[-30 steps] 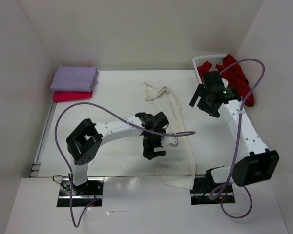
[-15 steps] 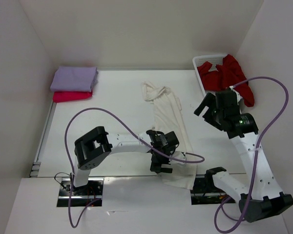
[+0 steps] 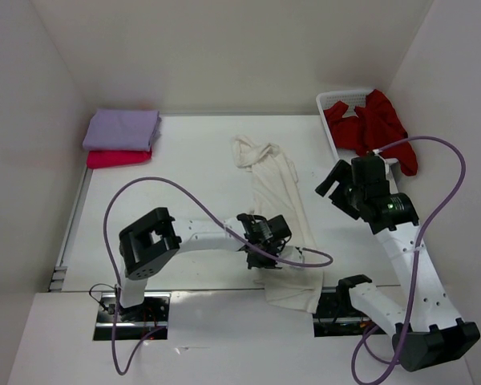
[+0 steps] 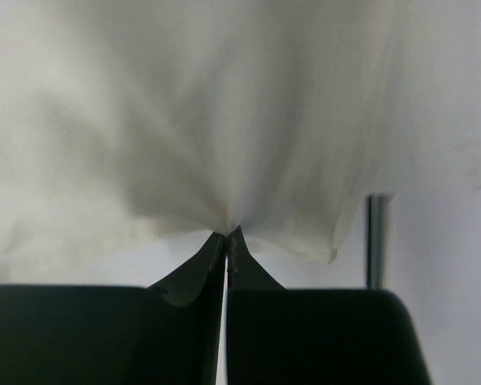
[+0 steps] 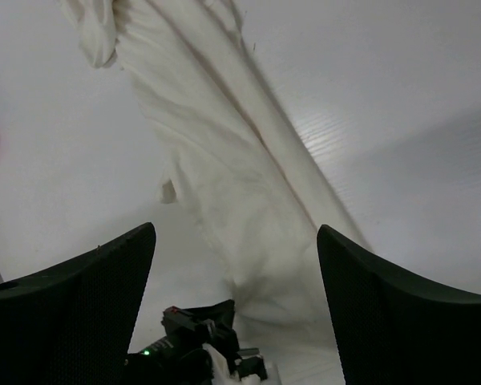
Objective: Fold and stack the t-shirts
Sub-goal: Flatten out the tshirt
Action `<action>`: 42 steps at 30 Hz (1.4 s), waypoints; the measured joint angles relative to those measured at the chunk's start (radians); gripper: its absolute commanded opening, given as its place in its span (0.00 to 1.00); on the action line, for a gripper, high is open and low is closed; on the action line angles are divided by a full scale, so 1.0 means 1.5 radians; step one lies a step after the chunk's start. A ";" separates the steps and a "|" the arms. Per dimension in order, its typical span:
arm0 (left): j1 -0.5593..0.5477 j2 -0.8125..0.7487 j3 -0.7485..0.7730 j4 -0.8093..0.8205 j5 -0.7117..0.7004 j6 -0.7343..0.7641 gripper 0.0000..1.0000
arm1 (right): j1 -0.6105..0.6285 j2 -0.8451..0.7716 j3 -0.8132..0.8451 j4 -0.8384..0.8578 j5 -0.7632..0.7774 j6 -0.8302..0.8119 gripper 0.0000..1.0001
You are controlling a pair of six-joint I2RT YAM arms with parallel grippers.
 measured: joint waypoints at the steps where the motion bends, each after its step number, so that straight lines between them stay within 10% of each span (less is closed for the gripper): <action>1: 0.004 -0.015 -0.015 -0.001 -0.021 0.001 0.00 | -0.001 0.000 -0.004 0.008 -0.007 0.001 0.84; 5: 0.097 -0.100 -0.038 -0.024 -0.101 0.016 0.00 | -0.001 0.023 -0.011 0.048 -0.031 0.002 0.83; 14: 0.581 -0.125 0.108 0.045 -0.307 0.016 0.00 | 0.000 0.241 0.020 0.123 -0.075 -0.009 0.82; 16: 0.657 -0.065 0.217 0.039 -0.312 -0.015 0.56 | 0.005 0.303 0.062 0.120 -0.075 -0.014 0.85; 19: 0.730 0.008 0.348 0.038 -0.286 -0.055 0.83 | 0.011 0.374 0.133 0.120 -0.075 -0.033 0.86; 30: 0.521 -0.168 0.059 -0.013 -0.282 0.002 0.87 | 0.012 0.600 0.233 0.180 -0.099 -0.097 0.69; 42: 0.625 -0.274 -0.262 -0.108 -0.327 -0.045 0.86 | 0.050 0.745 0.328 0.230 -0.126 -0.099 0.84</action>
